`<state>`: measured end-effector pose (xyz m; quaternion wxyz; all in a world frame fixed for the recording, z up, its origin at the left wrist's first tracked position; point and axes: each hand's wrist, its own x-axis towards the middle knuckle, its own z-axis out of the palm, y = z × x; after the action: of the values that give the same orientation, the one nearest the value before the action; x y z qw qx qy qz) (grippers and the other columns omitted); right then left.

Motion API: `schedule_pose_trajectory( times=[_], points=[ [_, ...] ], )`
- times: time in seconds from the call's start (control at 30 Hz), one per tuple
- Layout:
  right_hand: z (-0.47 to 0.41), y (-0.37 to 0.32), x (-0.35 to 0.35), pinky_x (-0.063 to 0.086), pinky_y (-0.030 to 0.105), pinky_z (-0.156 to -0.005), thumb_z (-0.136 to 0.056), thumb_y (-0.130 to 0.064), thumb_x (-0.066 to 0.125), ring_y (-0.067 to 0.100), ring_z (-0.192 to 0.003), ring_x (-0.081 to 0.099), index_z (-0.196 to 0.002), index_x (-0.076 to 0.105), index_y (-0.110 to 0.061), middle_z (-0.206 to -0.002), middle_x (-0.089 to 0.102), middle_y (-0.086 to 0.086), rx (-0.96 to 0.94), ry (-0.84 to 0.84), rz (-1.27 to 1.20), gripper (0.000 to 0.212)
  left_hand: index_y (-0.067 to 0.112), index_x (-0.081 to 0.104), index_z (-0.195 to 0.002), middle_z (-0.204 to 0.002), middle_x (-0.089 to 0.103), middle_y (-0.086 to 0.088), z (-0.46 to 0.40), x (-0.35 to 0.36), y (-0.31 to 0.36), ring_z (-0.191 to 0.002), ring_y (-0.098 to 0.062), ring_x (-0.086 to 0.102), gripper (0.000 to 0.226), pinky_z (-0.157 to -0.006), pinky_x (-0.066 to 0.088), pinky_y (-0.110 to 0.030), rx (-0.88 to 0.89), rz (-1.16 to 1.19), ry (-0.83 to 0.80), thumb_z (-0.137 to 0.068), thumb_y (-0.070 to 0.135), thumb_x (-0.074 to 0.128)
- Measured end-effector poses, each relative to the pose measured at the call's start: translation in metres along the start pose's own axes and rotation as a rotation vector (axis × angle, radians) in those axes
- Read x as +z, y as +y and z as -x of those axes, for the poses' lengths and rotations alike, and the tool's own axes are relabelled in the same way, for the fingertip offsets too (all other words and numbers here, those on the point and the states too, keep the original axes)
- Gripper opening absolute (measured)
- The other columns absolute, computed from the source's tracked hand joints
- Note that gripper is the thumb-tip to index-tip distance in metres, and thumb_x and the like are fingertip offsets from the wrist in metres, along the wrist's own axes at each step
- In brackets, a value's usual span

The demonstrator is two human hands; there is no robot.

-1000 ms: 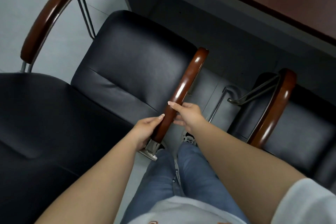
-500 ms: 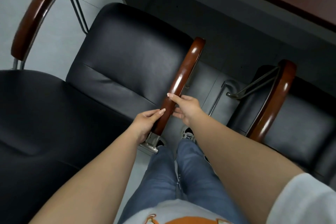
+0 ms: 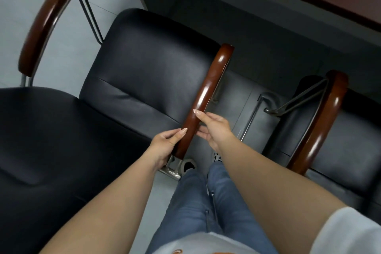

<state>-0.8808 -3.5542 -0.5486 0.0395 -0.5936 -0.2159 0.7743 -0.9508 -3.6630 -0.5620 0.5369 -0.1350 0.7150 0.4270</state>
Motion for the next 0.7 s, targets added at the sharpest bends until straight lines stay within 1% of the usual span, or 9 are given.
schedule_pose_trajectory(
  times=[0.1,0.17,0.23,0.3,0.37,0.43,0.5,0.6,0.7],
  points=[
    [-0.001,0.003,0.006,0.048,0.032,-0.078,-0.086,-0.005,0.063,0.012,-0.065,0.057,-0.073,0.051,-0.016,-0.071,0.06,0.001,0.01,0.021,-0.034,0.021,0.011,0.064,-0.111,-0.082,0.066,-0.002,-0.006,-0.003,0.0,-0.078,-0.017,0.061,0.027,-0.088,0.05,-0.039,0.005,-0.026,0.008,-0.085,0.021,0.064],
    [-0.004,0.003,0.007,0.05,0.028,-0.073,-0.086,-0.008,0.064,0.011,-0.066,0.059,-0.074,0.053,-0.017,-0.073,0.061,0.0,0.006,0.02,-0.03,0.019,0.01,0.064,-0.111,-0.083,0.066,-0.003,-0.009,-0.002,0.0,-0.083,-0.021,0.061,0.028,-0.092,0.05,-0.043,0.01,-0.028,0.012,-0.085,0.021,0.064],
    [-0.006,0.002,0.006,0.05,0.029,-0.077,-0.086,-0.01,0.065,0.011,-0.069,0.058,-0.078,0.054,-0.019,-0.076,0.061,0.0,-0.001,0.014,-0.022,0.016,0.009,0.065,-0.109,-0.084,0.066,-0.004,-0.011,-0.001,0.0,-0.086,-0.023,0.061,0.027,-0.095,0.048,-0.045,0.014,-0.032,0.011,-0.085,0.021,0.064],
    [-0.005,0.004,0.005,0.047,0.029,-0.081,-0.087,-0.01,0.063,0.011,-0.076,0.055,-0.09,0.057,-0.013,-0.081,0.059,0.0,-0.005,0.037,-0.028,0.007,0.008,0.065,-0.108,-0.083,0.067,-0.004,-0.01,-0.002,-0.001,-0.08,-0.02,0.062,0.026,-0.095,0.048,-0.043,0.016,-0.04,0.005,-0.085,0.021,0.063],
    [-0.001,0.005,0.005,0.046,0.028,-0.081,-0.089,-0.011,0.061,0.013,-0.083,0.053,-0.11,0.056,-0.002,-0.093,0.057,0.005,-0.011,0.052,-0.013,0.024,0.013,0.064,-0.105,-0.077,0.068,-0.001,-0.005,-0.001,0.0,-0.072,-0.014,0.064,0.019,-0.083,0.054,-0.031,0.007,-0.034,-0.02,-0.087,0.021,0.061],
    [0.001,0.005,0.006,0.045,0.025,-0.079,-0.09,-0.012,0.061,0.008,-0.076,0.053,-0.119,0.053,0.001,-0.098,0.058,0.006,-0.016,0.053,0.001,0.033,0.012,0.063,-0.106,-0.078,0.069,-0.001,0.0,0.001,0.001,-0.072,-0.013,0.064,0.02,-0.066,0.054,-0.02,-0.013,-0.024,-0.034,-0.089,0.022,0.06],
    [0.003,0.006,0.008,0.045,0.023,-0.079,-0.09,-0.013,0.06,0.007,-0.073,0.052,-0.124,0.051,0.001,-0.093,0.057,0.003,-0.014,0.051,0.0,0.038,0.009,0.062,-0.11,-0.09,0.066,-0.006,0.004,0.0,0.001,-0.085,-0.018,0.062,0.027,-0.069,0.052,-0.021,-0.019,-0.024,0.006,-0.089,0.026,0.059],
    [0.009,0.01,0.011,0.042,0.027,-0.092,-0.09,-0.016,0.061,0.013,-0.097,0.052,-0.131,0.047,-0.002,-0.109,0.057,0.004,-0.056,0.085,0.054,0.046,0.008,0.062,-0.111,-0.105,0.065,-0.008,0.01,-0.001,0.006,-0.098,-0.019,0.059,0.031,-0.088,0.047,-0.029,0.07,-0.033,0.156,-0.091,0.03,0.058],
    [0.018,0.011,0.007,0.043,0.031,-0.1,-0.087,-0.02,0.065,0.02,-0.115,0.055,-0.13,0.05,-0.005,-0.124,0.058,0.009,-0.13,0.153,0.064,0.048,0.014,0.063,-0.11,-0.107,0.063,-0.002,0.028,0.008,0.022,-0.097,-0.01,0.057,0.023,-0.085,0.041,-0.023,0.248,-0.006,0.209,-0.092,0.026,0.056]
  ],
)
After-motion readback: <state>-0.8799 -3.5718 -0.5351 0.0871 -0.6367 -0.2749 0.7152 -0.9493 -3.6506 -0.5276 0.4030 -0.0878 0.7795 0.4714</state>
